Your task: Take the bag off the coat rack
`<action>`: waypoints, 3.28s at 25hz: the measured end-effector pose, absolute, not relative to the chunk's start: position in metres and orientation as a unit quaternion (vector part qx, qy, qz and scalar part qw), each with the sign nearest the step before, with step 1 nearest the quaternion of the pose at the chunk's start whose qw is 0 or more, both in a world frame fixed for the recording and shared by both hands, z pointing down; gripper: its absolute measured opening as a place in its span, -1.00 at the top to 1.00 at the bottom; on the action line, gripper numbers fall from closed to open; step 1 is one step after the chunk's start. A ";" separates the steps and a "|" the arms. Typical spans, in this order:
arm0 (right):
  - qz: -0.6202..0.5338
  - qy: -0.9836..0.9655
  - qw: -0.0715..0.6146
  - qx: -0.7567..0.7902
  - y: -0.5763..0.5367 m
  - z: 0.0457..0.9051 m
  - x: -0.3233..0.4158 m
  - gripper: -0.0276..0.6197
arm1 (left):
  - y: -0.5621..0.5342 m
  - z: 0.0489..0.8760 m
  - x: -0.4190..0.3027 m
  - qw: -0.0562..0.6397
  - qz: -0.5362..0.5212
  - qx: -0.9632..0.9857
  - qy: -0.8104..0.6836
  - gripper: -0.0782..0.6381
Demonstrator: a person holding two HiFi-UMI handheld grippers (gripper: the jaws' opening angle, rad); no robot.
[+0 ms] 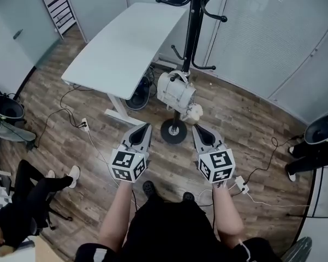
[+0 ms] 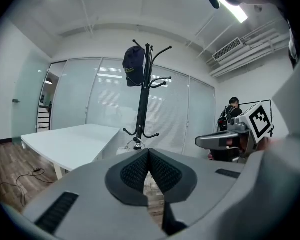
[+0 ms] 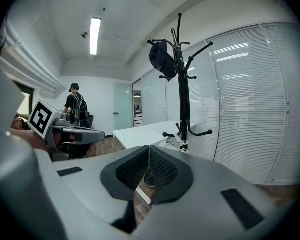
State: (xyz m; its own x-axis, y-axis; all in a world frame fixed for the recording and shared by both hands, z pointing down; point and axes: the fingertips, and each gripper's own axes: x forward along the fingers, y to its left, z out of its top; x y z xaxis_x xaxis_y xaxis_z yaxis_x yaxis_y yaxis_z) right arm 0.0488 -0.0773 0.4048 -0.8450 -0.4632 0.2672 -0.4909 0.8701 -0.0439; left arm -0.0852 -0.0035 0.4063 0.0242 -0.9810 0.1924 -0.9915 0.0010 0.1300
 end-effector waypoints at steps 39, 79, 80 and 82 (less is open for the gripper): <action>0.142 -0.914 0.168 0.340 -0.164 0.488 -0.001 0.82 | -0.122 0.473 -0.145 0.176 0.059 0.760 -0.623 0.73; 0.228 -0.822 0.244 0.461 -0.208 0.596 -0.047 0.00 | -0.214 0.590 -0.174 0.217 0.178 0.840 -0.464 -0.18; 0.227 -0.820 0.245 0.464 -0.210 0.598 -0.048 -0.01 | -0.216 0.591 -0.173 0.217 0.177 0.843 -0.460 -0.19; 0.228 -0.818 0.246 0.468 -0.213 0.601 -0.049 -0.01 | -0.221 0.591 -0.172 0.216 0.170 0.847 -0.455 -0.19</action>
State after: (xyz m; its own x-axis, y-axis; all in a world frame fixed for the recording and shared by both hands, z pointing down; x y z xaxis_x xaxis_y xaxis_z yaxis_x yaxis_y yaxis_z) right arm -0.0494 -0.2128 0.6011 -0.4412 -0.6520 0.6166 -0.8772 0.4583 -0.1431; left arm -0.1719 -0.2205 0.5910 0.5290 -0.6964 0.4850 -0.8437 -0.4932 0.2120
